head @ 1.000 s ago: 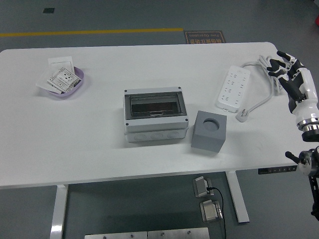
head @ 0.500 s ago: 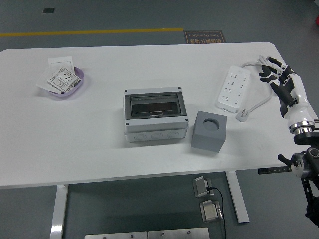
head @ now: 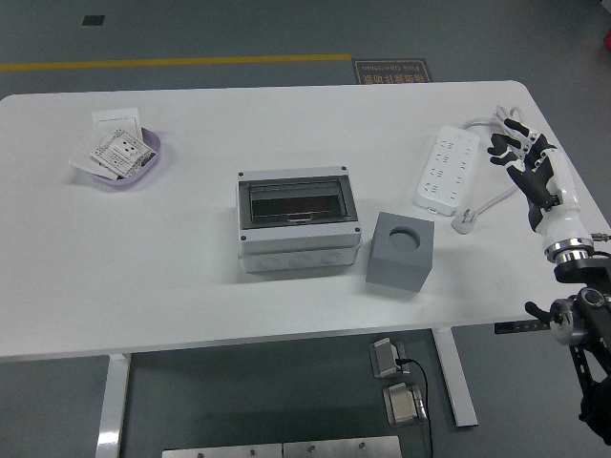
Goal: Pick up the cylinder from the cube,place it in the box,flap close box
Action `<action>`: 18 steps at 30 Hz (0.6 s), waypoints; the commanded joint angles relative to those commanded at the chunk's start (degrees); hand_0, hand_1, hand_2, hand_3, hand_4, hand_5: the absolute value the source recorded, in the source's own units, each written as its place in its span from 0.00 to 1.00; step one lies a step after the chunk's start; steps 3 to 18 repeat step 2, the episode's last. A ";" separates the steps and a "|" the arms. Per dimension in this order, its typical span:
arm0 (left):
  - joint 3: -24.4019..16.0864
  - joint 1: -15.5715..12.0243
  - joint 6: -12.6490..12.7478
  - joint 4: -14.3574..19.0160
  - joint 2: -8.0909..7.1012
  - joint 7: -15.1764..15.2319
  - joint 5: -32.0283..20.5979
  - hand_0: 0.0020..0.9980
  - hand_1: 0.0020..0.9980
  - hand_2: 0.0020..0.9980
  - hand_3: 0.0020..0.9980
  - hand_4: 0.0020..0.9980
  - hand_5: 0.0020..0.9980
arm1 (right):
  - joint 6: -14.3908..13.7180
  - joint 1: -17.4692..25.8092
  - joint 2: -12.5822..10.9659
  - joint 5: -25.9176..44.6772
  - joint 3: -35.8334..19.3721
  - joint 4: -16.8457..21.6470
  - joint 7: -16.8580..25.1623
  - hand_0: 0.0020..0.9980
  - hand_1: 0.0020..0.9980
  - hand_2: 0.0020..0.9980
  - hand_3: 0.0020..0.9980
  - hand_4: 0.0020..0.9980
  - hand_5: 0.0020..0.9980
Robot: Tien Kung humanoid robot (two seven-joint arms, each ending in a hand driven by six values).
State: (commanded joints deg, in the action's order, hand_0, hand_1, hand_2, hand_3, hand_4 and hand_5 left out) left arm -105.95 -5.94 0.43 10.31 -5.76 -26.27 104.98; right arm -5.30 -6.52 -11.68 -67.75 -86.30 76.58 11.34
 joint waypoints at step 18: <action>0.01 -0.03 -0.02 0.00 -0.05 -0.02 -0.02 0.65 0.70 0.68 0.73 0.80 0.57 | 0.03 0.12 0.07 -0.11 -0.11 0.08 -0.02 0.70 0.65 0.71 0.79 0.90 0.49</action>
